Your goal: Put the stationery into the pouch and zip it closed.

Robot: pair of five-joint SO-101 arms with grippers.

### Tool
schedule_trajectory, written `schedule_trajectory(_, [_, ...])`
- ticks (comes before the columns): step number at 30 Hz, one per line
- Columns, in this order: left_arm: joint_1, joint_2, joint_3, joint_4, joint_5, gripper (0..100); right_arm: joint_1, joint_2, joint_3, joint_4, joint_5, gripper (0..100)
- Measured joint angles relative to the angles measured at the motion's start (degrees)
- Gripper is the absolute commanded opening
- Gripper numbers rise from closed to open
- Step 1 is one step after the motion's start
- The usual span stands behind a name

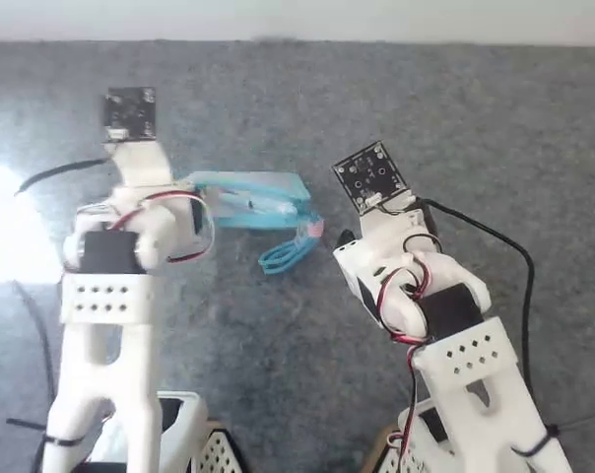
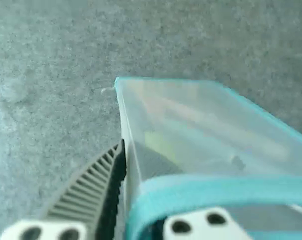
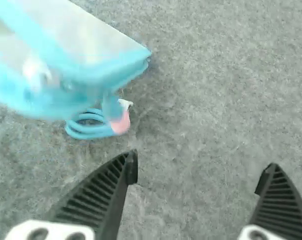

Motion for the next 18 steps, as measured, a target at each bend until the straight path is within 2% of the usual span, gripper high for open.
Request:
schedule_trajectory(5, [-2.29, 2.37, -3.08, 1.49, 3.43, 1, -0.18, 0.26, 0.0, 0.0, 0.0, 37.3])
schedule_trajectory(10, [-3.16, 7.47, 0.09, -4.57, 4.31, 1, -0.18, 0.35, 0.0, 0.0, 0.0, 37.3])
schedule_trajectory(14, [-3.69, 9.41, -5.1, 0.97, 6.95, 1, -0.18, 0.35, 0.26, 0.0, 0.0, 37.3])
schedule_trajectory(18, [-2.64, 10.2, -6.86, 1.14, 7.3, 1, -0.09, 0.35, 0.26, 0.0, 0.0, 37.3])
